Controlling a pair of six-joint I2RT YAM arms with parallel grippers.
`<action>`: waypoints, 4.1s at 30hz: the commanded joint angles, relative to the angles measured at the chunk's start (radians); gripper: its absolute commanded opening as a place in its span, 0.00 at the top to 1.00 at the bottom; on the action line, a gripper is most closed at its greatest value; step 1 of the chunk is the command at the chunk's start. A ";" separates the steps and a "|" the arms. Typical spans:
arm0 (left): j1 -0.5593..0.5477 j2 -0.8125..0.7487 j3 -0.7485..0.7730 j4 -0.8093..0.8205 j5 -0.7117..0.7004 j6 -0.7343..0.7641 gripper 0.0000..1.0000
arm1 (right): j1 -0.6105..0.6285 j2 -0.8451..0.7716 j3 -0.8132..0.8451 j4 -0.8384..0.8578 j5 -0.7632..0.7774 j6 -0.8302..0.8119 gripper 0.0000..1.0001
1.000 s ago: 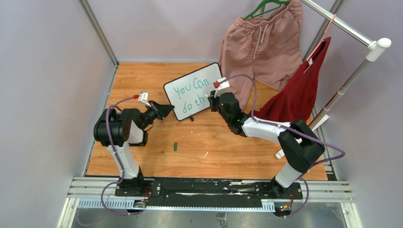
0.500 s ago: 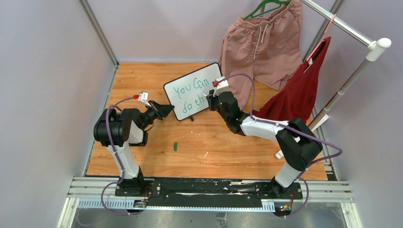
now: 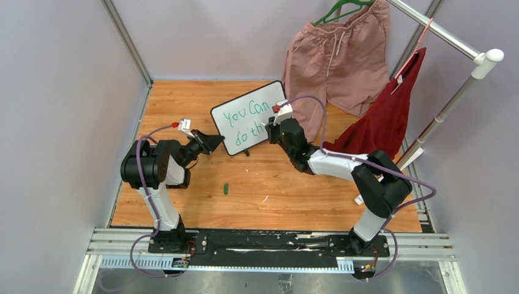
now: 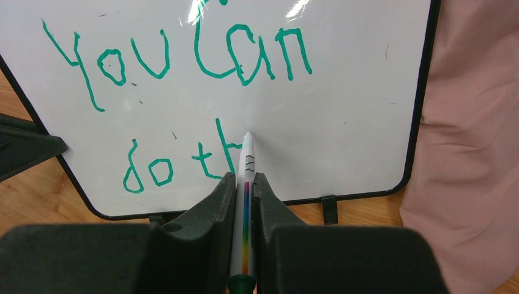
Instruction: Write a sentence on the whiteboard
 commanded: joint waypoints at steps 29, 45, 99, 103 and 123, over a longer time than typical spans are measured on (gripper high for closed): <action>-0.004 0.021 -0.003 0.033 -0.001 0.017 1.00 | -0.027 -0.117 -0.037 0.005 -0.016 0.069 1.00; -0.002 0.027 0.002 0.035 0.005 0.011 1.00 | 0.008 -0.369 -0.247 0.005 -0.080 0.098 1.00; -0.003 0.024 -0.008 0.034 -0.014 0.009 1.00 | 0.026 -0.063 -0.141 0.183 0.014 0.003 1.00; -0.002 0.024 -0.008 0.035 -0.013 0.009 1.00 | 0.026 -0.058 -0.139 0.201 0.013 0.004 1.00; -0.003 0.025 -0.006 0.035 -0.012 0.008 1.00 | 0.026 -0.018 -0.132 0.239 0.019 0.003 1.00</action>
